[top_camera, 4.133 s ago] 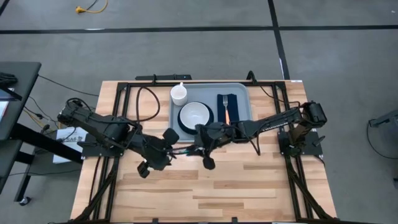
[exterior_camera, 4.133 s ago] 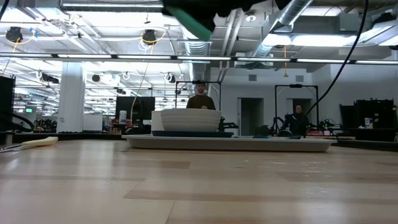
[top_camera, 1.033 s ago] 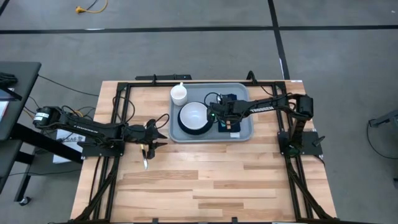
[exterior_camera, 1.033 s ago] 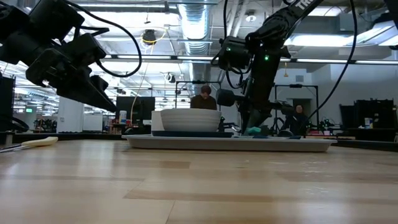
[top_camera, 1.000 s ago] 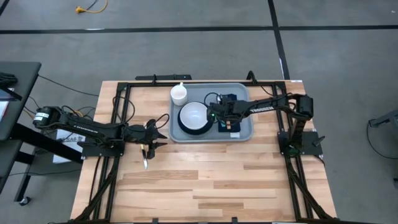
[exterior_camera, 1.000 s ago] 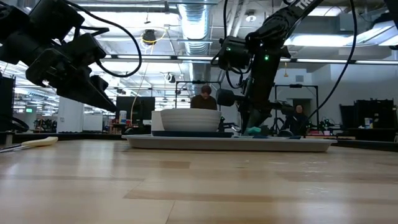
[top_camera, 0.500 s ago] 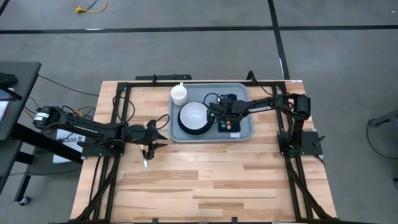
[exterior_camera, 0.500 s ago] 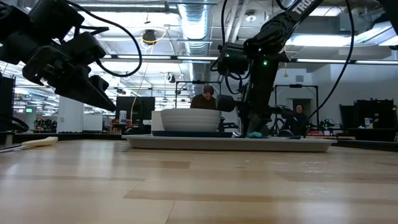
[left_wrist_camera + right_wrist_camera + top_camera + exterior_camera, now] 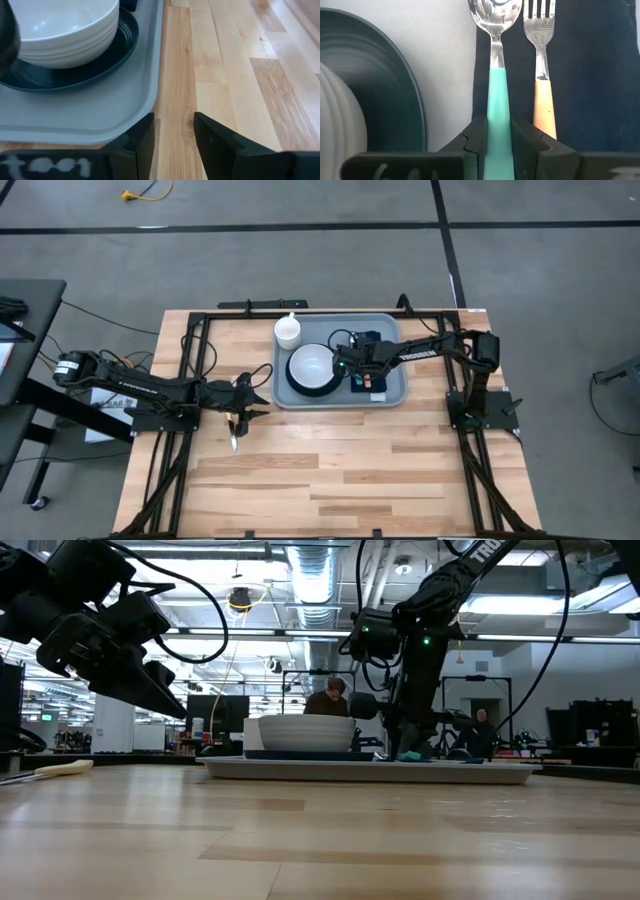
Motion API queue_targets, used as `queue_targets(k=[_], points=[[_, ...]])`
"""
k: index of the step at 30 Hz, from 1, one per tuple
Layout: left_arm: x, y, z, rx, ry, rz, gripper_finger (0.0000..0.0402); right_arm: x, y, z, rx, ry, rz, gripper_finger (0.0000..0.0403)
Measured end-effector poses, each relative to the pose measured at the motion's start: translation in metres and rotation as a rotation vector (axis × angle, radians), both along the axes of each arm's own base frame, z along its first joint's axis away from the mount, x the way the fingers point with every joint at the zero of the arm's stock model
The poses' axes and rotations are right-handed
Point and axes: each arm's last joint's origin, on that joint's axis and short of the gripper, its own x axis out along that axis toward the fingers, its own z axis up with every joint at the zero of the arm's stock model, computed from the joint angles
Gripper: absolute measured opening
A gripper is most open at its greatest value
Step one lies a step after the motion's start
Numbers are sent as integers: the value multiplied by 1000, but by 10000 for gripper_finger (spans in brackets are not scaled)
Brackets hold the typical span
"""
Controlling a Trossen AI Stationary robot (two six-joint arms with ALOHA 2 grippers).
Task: Set up tray
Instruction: Put the blue spoon to the left of the orange fork on the gray table tray, then put the yellow table knife to the right of the orange fork on the gray table tray
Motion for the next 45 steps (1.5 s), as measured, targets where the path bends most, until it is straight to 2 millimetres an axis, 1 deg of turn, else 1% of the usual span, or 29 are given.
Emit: queue_targets(k=[6, 10, 20, 26, 29, 34, 38, 40, 45], points=[[0, 0, 0, 0, 0, 0, 126, 0, 0, 0, 0, -1, 0, 87], [0, 0, 0, 0, 0, 0, 126, 0, 0, 0, 0, -1, 0, 99], [0, 0, 0, 0, 0, 0, 126, 1, 3, 0, -4, 9, 31, 102], [0, 0, 0, 0, 0, 0, 126, -2, 5, 7, -9, 22, 62, 102], [0, 0, 0, 0, 2, 0, 126, -5, 6, 15, -24, 19, 58, 102], [0, 0, 0, 3, 5, 5, 126, -17, 11, 32, -82, 70, 51, 102], [-1, 0, -1, 19, 3, -15, 126, -25, 25, 55, -199, 71, 64, 102], [-3, -1, -5, 38, 7, -34, 126, -29, 33, 68, -270, 59, 81, 102], [-4, -1, -7, 55, 13, -45, 126, -38, 51, 96, -377, 36, 198, 102]])
